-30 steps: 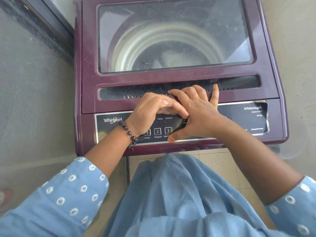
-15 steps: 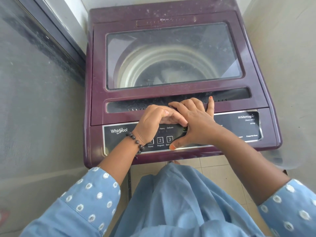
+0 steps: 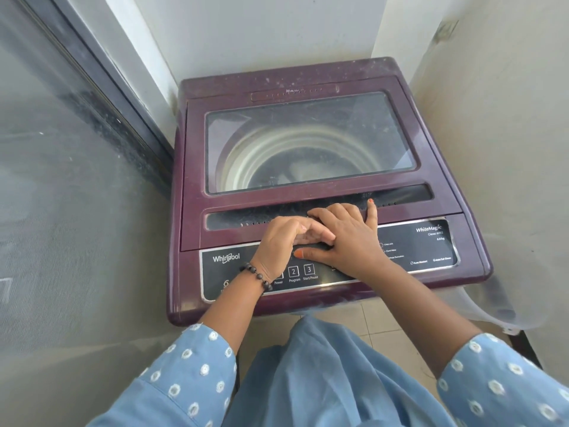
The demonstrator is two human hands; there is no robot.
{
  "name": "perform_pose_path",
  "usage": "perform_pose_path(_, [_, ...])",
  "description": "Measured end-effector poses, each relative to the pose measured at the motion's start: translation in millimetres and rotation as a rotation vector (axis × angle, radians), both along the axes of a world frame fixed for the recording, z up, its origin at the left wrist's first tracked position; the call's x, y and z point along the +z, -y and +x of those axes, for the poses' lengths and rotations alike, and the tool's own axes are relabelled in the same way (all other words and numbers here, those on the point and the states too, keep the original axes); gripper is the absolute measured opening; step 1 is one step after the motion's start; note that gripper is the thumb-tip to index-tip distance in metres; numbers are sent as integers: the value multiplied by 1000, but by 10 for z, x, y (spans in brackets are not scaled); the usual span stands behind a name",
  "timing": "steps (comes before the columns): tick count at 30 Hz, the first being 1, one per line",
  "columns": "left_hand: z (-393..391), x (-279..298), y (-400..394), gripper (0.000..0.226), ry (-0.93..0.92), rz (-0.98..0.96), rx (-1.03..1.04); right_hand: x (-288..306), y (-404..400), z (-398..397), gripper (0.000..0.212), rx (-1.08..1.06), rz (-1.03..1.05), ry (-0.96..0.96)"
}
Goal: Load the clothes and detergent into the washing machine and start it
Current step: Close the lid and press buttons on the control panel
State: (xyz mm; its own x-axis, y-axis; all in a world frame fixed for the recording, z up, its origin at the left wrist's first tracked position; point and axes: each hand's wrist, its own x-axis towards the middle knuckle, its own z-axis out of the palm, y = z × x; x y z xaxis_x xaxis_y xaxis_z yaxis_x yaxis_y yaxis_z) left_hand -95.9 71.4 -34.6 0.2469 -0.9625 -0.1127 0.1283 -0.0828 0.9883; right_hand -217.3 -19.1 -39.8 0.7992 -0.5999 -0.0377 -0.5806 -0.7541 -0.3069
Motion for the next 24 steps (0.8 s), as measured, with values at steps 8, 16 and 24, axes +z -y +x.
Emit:
perform_pose_path(8, [-25,-50,17,45,-15,-21,25,-2,-16,-39,113,0,-13,-42])
perform_pose_path(16, [4,83,29,45,8,2,41,141,-23,-10,115,9,5,-72])
perform_pose_path(24, [8,208,45,46,18,21,51,211,-1,8,103,19,2,-95])
